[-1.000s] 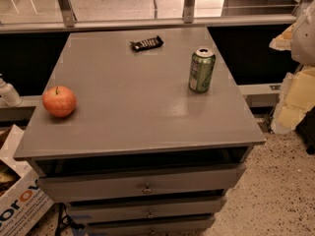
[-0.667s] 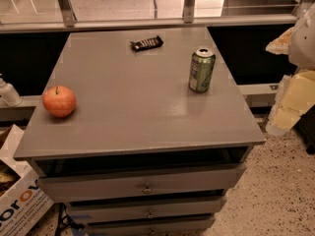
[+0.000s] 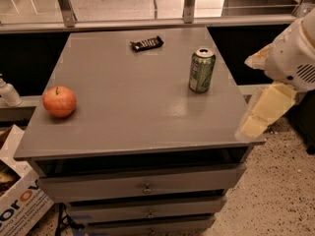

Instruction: Move apple near rxbar chocolate

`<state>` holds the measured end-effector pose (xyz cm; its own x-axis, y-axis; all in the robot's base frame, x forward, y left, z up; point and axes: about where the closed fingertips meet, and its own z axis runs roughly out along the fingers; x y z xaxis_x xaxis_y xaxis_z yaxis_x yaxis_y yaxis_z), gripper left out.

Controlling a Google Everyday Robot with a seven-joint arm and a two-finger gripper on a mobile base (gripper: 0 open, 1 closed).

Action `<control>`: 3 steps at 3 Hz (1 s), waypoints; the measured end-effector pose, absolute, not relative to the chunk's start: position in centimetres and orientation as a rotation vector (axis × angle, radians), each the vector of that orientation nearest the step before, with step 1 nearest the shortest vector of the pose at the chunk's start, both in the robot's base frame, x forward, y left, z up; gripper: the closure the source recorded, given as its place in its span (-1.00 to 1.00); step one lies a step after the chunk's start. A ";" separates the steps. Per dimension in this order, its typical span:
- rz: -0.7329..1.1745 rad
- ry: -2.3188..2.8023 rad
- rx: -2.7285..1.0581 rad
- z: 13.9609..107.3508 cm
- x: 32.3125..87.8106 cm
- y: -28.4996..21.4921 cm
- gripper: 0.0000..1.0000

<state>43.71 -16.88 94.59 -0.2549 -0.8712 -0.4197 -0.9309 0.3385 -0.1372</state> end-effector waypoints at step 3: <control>0.516 2.011 -1.404 92.2 44.3 -6.3 -1.00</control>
Offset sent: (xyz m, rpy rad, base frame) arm 0.0053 0.1603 -0.0424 0.4982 -0.0041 0.0415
